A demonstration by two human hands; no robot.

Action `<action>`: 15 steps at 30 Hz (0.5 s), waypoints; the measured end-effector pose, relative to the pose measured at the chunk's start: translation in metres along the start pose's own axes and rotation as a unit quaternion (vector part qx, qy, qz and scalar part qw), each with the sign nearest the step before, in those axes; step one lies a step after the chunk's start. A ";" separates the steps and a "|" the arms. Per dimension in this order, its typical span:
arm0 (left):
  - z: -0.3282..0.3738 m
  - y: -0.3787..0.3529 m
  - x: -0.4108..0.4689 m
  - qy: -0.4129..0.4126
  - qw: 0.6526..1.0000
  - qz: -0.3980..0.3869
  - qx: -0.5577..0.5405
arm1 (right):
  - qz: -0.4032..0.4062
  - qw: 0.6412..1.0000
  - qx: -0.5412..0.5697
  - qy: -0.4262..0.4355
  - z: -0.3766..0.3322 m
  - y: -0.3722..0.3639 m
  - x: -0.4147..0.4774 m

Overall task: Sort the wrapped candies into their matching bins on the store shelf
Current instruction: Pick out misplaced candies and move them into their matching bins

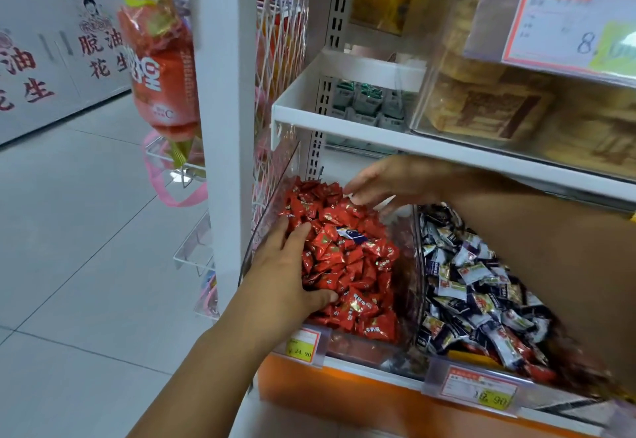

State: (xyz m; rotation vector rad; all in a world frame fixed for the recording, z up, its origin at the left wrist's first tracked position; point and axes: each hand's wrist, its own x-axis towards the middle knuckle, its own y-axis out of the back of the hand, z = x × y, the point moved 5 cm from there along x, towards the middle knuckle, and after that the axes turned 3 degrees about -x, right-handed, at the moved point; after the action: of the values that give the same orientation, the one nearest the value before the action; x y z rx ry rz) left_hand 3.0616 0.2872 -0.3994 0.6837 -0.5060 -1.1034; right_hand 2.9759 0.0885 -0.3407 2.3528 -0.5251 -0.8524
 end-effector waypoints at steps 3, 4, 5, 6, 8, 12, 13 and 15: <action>-0.002 0.000 0.000 0.001 1.000 -0.005 0.000 | 0.034 0.993 -0.114 0.003 -0.004 0.002 0.000; -0.002 0.000 0.000 0.001 1.000 -0.007 0.000 | 0.041 0.986 -0.159 0.007 -0.007 -0.001 0.001; -0.001 0.000 0.000 0.001 1.000 -0.007 0.002 | 0.042 0.980 -0.196 0.011 -0.011 -0.006 -0.001; -0.001 0.000 0.000 0.001 1.000 -0.007 0.004 | 0.037 0.972 -0.232 0.012 -0.014 -0.013 0.000; -0.001 -0.001 0.001 0.000 1.000 -0.007 0.010 | 0.020 0.959 -0.284 0.007 -0.015 -0.032 0.004; 0.000 -0.001 0.002 -0.005 1.000 -0.004 0.018 | 0.051 0.963 -0.263 0.028 -0.014 -0.036 0.005; 0.001 -0.001 0.002 -0.009 1.000 -0.005 0.017 | 0.083 0.967 -0.237 0.040 -0.016 -0.027 0.000; 0.002 -0.002 0.002 -0.016 1.000 -0.012 0.015 | 0.139 0.974 -0.171 0.053 -0.013 -0.004 -0.013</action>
State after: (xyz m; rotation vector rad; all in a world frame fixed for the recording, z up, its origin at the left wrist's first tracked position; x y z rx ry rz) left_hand 3.0600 0.2843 -0.3993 0.7010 -0.5435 -1.1315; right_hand 2.9761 0.1033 -0.3290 1.9428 -0.5928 -0.6271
